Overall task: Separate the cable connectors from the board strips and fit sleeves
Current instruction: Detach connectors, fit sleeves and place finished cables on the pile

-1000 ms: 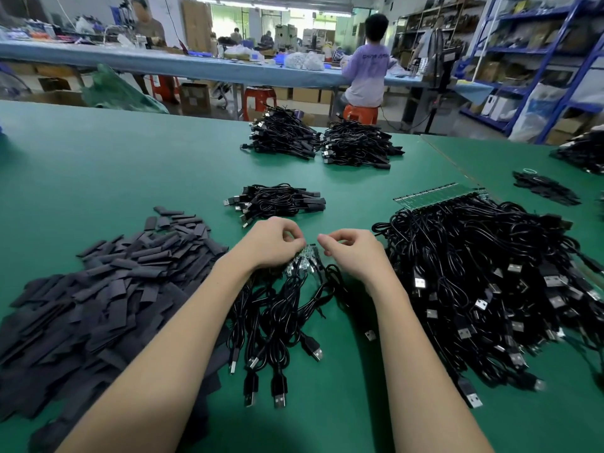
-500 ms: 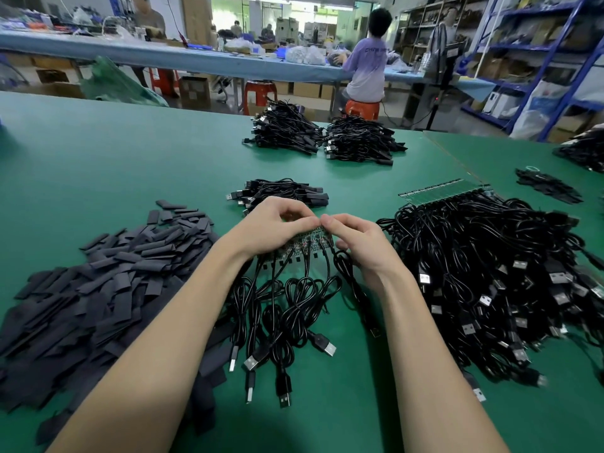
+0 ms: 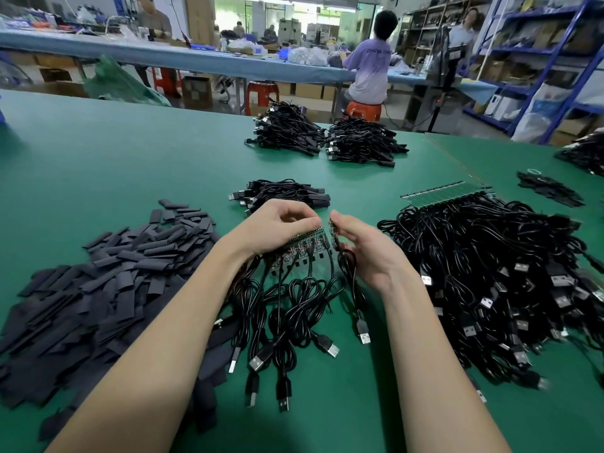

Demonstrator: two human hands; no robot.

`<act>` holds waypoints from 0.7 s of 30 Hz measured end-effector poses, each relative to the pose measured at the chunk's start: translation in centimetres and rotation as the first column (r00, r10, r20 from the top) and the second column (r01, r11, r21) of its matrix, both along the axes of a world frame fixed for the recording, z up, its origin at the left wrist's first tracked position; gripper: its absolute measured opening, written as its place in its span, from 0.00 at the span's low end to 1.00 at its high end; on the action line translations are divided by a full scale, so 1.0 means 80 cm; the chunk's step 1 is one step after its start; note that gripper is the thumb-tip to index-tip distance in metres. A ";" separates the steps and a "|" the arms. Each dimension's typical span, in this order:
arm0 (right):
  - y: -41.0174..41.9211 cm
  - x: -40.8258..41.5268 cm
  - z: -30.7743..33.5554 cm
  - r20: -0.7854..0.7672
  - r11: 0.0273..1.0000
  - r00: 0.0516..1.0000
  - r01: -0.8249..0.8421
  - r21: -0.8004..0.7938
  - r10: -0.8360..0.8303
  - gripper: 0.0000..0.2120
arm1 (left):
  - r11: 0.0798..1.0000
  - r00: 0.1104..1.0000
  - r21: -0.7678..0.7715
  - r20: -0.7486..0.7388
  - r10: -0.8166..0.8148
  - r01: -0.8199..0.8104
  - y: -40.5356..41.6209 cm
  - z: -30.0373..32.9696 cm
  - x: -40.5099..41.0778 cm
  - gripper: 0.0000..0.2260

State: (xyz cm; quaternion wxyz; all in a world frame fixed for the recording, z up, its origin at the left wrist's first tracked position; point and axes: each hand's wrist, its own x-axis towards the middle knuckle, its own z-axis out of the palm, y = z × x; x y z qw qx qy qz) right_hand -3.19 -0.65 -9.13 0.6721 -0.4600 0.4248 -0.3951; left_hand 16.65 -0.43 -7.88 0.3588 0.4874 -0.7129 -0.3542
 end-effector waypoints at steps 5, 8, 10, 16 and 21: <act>-0.004 0.011 0.008 -0.213 0.895 0.898 0.307 -0.324 -0.385 0.07 | 0.969 0.926 -0.136 0.292 0.240 -0.209 -0.006 -0.010 -0.010 0.09; -0.006 0.019 0.017 -0.112 0.831 0.876 0.396 -0.391 -0.470 0.07 | 0.978 0.978 -0.016 -0.015 0.209 -0.209 0.006 -0.003 -0.028 0.08; -0.006 0.022 0.023 -0.063 0.825 0.870 0.436 -0.360 -0.488 0.08 | 0.979 0.934 0.170 -0.318 0.165 -0.115 0.020 -0.008 -0.048 0.07; 0.011 0.041 0.029 -0.095 0.855 0.876 0.430 -0.289 -0.473 0.08 | 0.966 0.771 0.232 -0.592 0.234 -0.115 0.034 -0.034 -0.067 0.04; 0.023 0.044 0.063 -0.364 0.778 0.748 0.312 -0.545 -0.555 0.20 | 0.954 0.692 0.272 -0.666 0.278 -0.122 0.034 -0.037 -0.064 0.05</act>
